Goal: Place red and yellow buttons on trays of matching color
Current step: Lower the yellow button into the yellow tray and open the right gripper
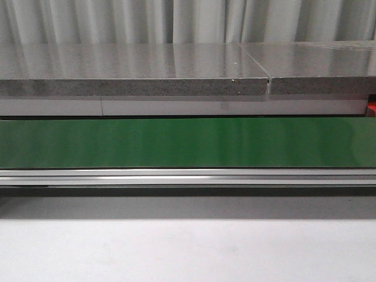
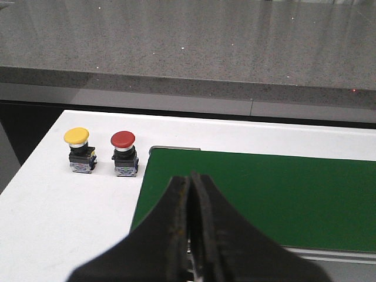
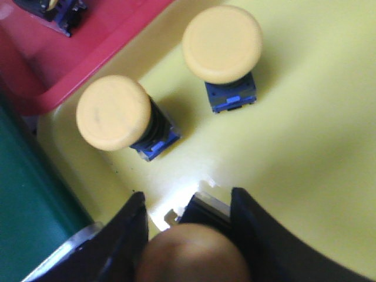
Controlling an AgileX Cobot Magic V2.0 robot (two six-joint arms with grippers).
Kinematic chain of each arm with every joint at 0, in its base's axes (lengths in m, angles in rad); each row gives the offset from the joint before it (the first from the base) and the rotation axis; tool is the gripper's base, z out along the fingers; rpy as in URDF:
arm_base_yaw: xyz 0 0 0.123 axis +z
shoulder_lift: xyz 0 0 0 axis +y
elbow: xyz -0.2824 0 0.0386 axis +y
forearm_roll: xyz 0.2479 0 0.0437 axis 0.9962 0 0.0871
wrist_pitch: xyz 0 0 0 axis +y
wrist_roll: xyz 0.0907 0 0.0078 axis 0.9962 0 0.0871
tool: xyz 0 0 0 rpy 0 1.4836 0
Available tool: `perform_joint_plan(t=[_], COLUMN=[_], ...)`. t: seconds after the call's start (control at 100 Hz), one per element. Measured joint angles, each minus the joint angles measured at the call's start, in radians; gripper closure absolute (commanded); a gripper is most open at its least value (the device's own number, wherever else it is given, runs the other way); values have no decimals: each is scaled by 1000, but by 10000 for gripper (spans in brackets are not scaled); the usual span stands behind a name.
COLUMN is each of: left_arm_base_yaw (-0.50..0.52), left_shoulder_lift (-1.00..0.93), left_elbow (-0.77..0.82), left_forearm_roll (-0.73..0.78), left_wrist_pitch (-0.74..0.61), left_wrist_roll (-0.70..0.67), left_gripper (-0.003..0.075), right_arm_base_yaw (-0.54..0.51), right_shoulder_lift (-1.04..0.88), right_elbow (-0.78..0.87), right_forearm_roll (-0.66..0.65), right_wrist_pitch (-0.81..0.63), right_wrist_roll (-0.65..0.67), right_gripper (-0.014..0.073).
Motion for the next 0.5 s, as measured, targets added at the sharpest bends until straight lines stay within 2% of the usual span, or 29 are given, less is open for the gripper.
perform_joint_plan(t=[0.41,0.5], left_arm_base_yaw=[0,0], left_shoulder_lift=[0,0], left_elbow=[0,0], left_forearm_roll=[0,0], left_wrist_pitch=[0,0], left_wrist_roll=[0,0], left_gripper=[739,739], right_arm_base_yaw=[-2,-2], right_shoulder_lift=[99,105], right_elbow=[0,0], right_forearm_roll=[2,2], right_wrist_pitch=[-58,-58], right_wrist_roll=[0,0], right_gripper=[531,482])
